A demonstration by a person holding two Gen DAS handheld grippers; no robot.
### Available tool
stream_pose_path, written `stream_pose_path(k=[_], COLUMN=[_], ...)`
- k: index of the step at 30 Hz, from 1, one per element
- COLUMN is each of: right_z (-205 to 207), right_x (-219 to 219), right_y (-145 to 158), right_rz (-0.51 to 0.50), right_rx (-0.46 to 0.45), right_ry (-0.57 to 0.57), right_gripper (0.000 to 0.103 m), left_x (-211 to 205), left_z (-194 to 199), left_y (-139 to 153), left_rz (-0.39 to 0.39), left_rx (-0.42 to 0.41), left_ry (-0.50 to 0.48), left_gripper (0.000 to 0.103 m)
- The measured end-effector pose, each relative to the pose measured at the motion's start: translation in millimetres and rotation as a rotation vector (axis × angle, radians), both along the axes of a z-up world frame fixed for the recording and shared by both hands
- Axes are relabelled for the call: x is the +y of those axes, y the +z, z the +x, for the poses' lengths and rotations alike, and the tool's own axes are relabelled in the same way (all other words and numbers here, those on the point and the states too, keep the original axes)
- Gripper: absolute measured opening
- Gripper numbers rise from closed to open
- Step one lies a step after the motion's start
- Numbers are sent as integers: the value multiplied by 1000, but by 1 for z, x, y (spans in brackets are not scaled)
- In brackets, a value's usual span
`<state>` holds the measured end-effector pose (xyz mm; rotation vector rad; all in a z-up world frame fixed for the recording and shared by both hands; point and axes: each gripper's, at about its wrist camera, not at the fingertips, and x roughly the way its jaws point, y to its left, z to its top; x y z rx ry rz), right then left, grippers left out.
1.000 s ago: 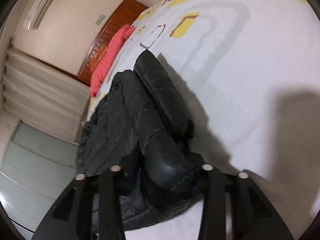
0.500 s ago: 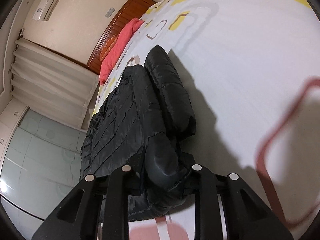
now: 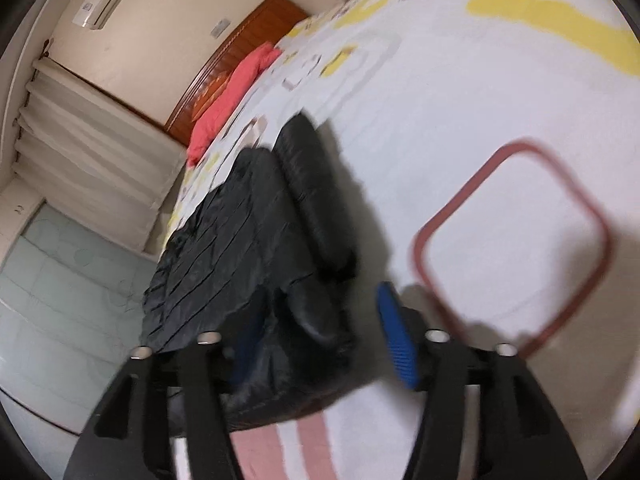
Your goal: Fold large clothes
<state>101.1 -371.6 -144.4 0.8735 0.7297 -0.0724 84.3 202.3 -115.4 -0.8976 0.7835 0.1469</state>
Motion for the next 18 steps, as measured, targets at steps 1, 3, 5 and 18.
stream_pose_path(k=[1, 3, 5, 18], right_z=[-13, -20, -24, 14], right_x=[-4, -13, -19, 86], right_y=[1, 5, 8, 58], right_rz=[-16, -70, -125, -494], right_rx=[4, 33, 59, 29], right_ry=[-11, -41, -57, 161], right_gripper=[60, 60, 60, 54], left_x=[5, 14, 14, -81], left_z=[-8, -14, -15, 18], left_y=[1, 7, 16, 72], left_rz=[20, 73, 168, 687], left_rx=[6, 28, 45, -9], left_ry=[4, 7, 2, -163], left_gripper=[72, 72, 72, 69])
